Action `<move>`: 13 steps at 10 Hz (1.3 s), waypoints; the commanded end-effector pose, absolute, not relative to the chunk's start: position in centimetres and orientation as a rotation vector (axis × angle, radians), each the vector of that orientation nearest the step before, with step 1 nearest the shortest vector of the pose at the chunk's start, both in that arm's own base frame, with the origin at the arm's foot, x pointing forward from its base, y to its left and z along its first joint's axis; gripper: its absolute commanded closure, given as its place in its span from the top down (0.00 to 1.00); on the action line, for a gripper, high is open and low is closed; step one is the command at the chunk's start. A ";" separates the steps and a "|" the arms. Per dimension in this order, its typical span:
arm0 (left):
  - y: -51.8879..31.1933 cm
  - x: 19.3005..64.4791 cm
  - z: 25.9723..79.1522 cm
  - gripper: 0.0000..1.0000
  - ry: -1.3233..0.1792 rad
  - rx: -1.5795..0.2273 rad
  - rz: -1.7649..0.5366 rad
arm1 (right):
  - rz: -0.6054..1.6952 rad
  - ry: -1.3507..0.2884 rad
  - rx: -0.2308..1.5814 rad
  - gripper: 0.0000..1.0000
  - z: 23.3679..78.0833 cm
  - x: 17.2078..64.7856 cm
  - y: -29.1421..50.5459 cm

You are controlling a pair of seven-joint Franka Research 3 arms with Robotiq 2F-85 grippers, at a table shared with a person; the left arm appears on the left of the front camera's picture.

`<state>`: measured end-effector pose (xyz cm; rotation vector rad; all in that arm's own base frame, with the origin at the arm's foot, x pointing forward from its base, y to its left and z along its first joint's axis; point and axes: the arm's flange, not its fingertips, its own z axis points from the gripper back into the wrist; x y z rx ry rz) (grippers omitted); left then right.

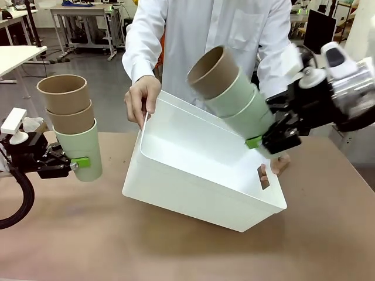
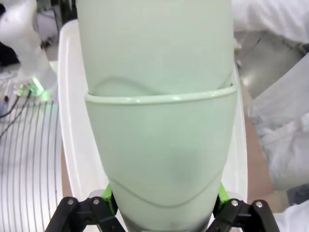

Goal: Stack the cups and store them in the basket.
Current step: Place the stack of Reusable plastic cups into the Pantry Basket.

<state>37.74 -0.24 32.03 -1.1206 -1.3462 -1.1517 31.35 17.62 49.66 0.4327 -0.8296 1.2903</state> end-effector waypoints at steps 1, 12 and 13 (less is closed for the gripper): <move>-0.3 37.5 32.3 0.85 -1.361 -1.117 -1.164 | 1.250 -0.733 0.387 0.85 47.3 30.8 18.0; -0.3 37.5 32.3 0.85 -1.361 -1.117 -1.164 | 1.288 -0.515 0.299 0.85 36.9 31.2 23.6; -0.3 37.5 32.3 0.85 -1.361 -1.117 -1.164 | 1.291 -0.524 0.304 0.85 36.4 31.1 23.5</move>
